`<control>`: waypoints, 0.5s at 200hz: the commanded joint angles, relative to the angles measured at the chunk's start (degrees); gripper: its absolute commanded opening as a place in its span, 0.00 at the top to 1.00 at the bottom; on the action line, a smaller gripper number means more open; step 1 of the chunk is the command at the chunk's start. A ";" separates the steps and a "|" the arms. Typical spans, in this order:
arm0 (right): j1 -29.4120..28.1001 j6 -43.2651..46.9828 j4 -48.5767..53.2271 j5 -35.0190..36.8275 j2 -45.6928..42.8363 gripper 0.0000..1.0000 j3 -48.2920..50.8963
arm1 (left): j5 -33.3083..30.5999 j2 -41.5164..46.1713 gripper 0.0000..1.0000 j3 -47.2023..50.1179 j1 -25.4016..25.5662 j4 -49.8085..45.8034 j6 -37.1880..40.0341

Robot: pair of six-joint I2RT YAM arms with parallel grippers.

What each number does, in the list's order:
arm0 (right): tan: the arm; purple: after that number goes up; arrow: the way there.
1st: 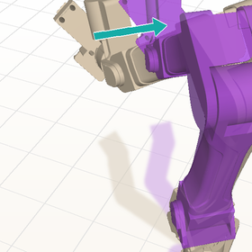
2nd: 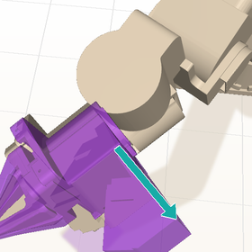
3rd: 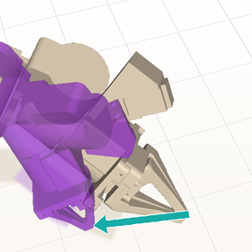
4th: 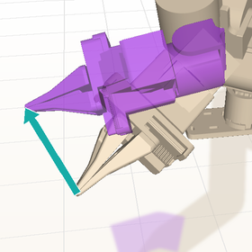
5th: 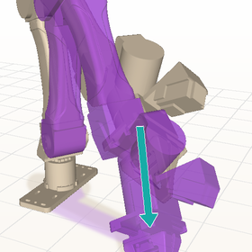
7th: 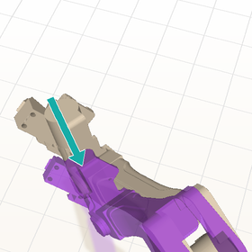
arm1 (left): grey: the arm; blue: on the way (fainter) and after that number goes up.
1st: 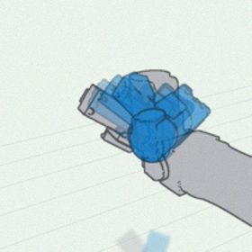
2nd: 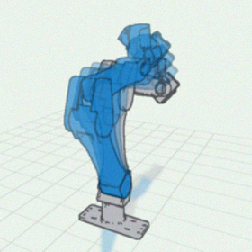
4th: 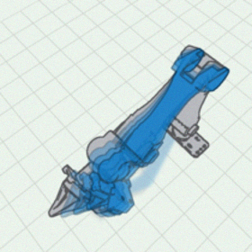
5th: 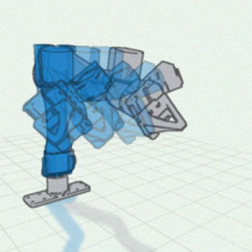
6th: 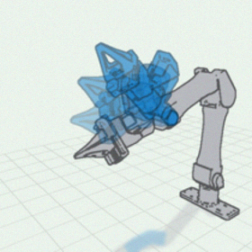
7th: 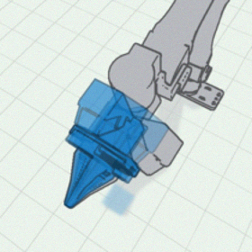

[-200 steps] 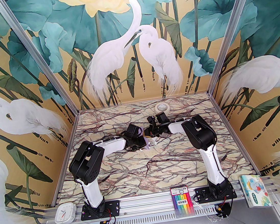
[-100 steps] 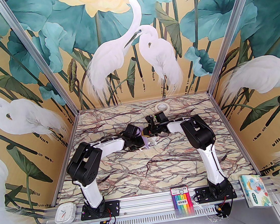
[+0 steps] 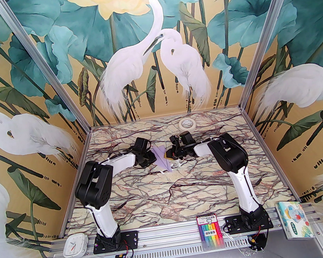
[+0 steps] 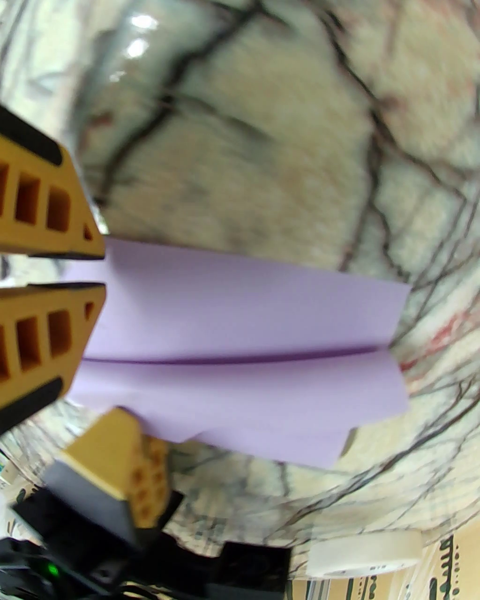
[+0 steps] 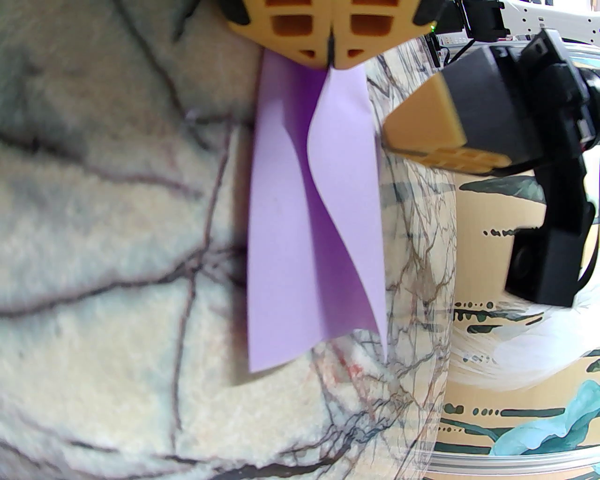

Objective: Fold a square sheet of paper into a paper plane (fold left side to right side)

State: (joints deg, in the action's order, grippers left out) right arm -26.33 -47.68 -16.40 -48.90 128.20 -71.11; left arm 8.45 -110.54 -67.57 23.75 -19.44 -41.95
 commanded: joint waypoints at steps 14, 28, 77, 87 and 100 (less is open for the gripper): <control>-1.42 -4.01 -5.22 3.05 -3.80 0.97 2.81 | -2.22 -4.05 0.85 -4.61 0.15 -4.25 1.41; -1.53 -5.36 -7.03 4.22 -4.42 0.97 3.80 | -2.03 -5.07 0.85 -5.39 0.09 -4.03 1.82; -2.01 -8.70 -9.73 7.99 -5.52 0.96 5.60 | -0.18 -8.40 0.86 -8.42 0.07 -1.90 4.09; -1.99 -9.46 -10.65 8.79 -5.78 0.96 6.22 | 0.26 -9.02 0.86 -9.07 0.07 -1.14 4.78; -2.10 -10.34 -11.39 9.24 -5.55 0.95 6.62 | 1.10 -9.97 0.86 -10.53 0.07 -1.00 5.92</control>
State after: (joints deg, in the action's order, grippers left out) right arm -27.92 -55.20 -24.91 -42.41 124.40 -66.11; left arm 8.21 -116.86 -76.36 23.75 -20.67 -39.09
